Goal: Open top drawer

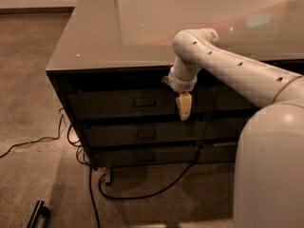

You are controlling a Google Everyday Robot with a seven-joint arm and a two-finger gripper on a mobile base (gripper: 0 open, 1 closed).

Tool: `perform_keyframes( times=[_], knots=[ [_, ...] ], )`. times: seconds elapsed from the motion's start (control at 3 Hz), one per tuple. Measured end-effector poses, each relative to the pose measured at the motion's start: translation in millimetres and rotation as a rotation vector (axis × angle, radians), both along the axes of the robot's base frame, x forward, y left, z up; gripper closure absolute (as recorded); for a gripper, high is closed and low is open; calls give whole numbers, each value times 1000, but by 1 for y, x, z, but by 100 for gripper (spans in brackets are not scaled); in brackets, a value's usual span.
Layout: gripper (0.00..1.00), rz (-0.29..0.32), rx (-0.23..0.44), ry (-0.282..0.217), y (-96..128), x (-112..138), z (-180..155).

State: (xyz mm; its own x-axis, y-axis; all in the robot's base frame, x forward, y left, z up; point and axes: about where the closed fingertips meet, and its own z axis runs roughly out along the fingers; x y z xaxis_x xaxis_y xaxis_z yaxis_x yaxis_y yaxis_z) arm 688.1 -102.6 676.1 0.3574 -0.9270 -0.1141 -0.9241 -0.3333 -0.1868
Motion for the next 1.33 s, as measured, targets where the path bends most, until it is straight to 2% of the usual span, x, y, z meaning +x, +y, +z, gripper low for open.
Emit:
perform_keyframes(
  times=[0.33, 0.67, 1.0, 1.33],
  knots=[
    [0, 1, -4, -5, 0, 0, -1],
    [0, 30, -17, -6, 3, -4, -11],
    [0, 43, -31, 5, 4, -7, -21],
    [0, 41, -59, 43, 2, -4, -37]
  ],
)
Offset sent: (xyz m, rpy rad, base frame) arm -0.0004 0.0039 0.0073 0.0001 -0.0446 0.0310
